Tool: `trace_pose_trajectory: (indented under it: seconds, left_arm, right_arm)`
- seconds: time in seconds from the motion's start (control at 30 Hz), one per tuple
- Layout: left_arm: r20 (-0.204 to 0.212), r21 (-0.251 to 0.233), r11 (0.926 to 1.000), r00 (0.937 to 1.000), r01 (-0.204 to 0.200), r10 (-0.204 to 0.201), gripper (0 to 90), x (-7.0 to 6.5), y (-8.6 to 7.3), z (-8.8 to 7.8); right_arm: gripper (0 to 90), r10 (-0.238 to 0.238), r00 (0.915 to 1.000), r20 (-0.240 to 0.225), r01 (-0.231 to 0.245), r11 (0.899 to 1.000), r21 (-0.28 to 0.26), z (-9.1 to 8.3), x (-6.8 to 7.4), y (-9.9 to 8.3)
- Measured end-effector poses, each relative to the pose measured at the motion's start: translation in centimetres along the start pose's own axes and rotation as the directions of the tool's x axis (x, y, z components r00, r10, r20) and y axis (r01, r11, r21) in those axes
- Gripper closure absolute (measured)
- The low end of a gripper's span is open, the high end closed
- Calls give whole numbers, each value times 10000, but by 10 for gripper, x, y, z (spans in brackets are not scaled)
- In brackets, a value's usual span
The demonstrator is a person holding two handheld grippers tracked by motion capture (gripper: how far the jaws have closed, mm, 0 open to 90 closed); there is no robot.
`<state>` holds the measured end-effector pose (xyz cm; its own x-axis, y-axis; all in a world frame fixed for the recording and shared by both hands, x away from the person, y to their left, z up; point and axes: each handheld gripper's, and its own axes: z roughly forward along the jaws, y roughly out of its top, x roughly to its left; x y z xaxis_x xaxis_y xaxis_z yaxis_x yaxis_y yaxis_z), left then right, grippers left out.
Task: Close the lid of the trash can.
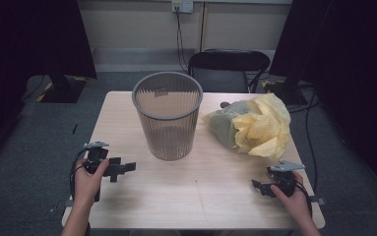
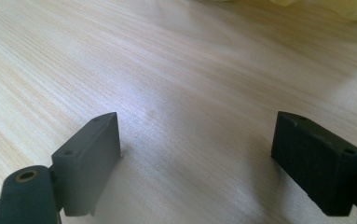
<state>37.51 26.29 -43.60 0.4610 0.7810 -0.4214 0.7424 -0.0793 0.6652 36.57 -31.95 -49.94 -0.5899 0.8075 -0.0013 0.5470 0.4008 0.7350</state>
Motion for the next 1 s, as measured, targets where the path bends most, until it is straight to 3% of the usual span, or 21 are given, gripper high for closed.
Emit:
trace_pose_trajectory:
  seconds: [0.47,1.0]
  left_arm:
    - [120,-9,9999,9998,130,-129,166,4,-12,2]
    - [183,90,10000,9998,-24,22,166,7,-23,3]
  right_arm:
    - [147,2,10000,-13,-2,10000,8,0,0,0]
    - [147,1,10000,-13,-1,10000,8,0,0,0]
